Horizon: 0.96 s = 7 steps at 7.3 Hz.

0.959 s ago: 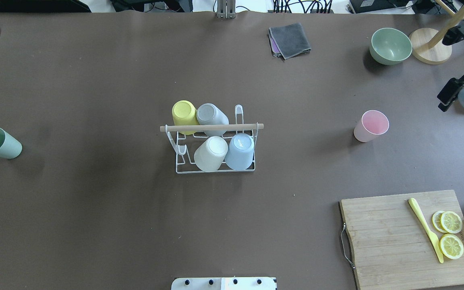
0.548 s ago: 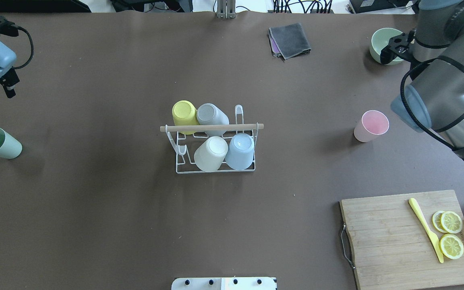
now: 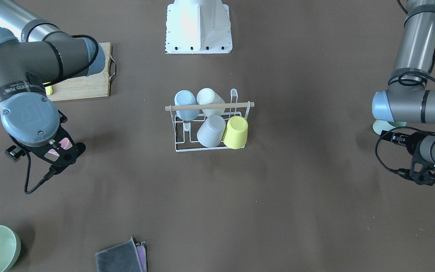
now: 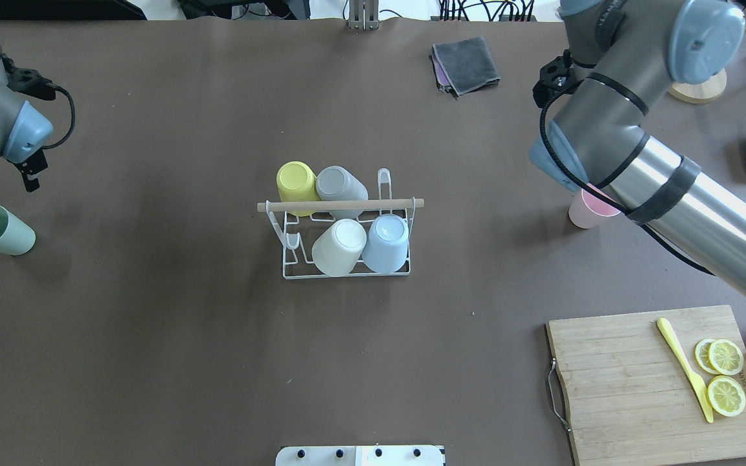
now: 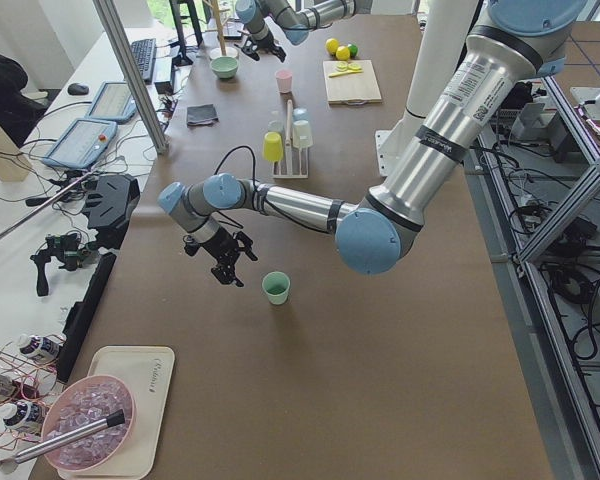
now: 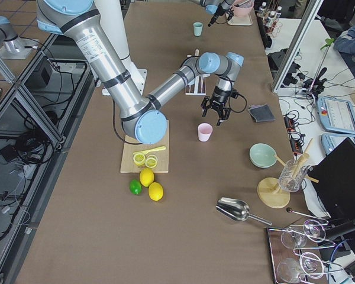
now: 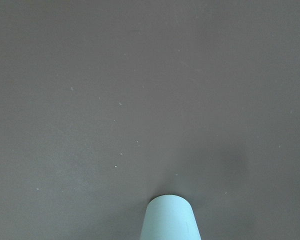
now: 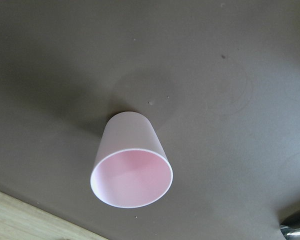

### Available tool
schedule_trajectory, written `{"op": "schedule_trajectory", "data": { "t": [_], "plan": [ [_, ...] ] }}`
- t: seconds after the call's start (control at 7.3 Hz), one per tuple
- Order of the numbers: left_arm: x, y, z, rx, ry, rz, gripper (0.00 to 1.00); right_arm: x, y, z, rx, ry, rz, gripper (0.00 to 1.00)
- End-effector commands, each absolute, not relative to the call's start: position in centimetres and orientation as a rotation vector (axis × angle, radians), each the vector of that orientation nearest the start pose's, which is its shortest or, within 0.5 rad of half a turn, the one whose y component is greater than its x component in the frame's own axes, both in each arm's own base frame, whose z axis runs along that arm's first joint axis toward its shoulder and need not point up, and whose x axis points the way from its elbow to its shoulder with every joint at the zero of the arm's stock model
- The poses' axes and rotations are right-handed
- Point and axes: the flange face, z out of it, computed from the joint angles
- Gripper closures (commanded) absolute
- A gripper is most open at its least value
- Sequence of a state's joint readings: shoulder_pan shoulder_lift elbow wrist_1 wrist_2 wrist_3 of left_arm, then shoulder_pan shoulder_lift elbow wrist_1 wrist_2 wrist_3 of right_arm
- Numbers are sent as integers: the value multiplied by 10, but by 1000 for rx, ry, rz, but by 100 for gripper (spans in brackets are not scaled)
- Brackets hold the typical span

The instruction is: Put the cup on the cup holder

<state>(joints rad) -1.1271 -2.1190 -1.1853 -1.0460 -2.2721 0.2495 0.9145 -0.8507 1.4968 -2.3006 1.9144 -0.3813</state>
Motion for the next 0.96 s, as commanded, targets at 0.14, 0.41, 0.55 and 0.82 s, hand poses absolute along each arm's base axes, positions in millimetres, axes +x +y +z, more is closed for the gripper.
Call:
{"op": "schedule_trajectory", "data": {
  "t": [0.14,0.41,0.55,0.82],
  "plan": [
    [245,-623,589,-480,631,653,2,-406,-587,329,-147,-196,-1277,0],
    [250,-619,605,-517,610,710,2,-450,-559,322,-176,-94,-1375,0],
    [253,-620,607,-525,606,716,2,-471,-560,321,-217,-58,-1411,0],
    [266,-634,601,-542,607,719,2,-474,-566,340,-263,-16,-1470,0]
  ]
}}
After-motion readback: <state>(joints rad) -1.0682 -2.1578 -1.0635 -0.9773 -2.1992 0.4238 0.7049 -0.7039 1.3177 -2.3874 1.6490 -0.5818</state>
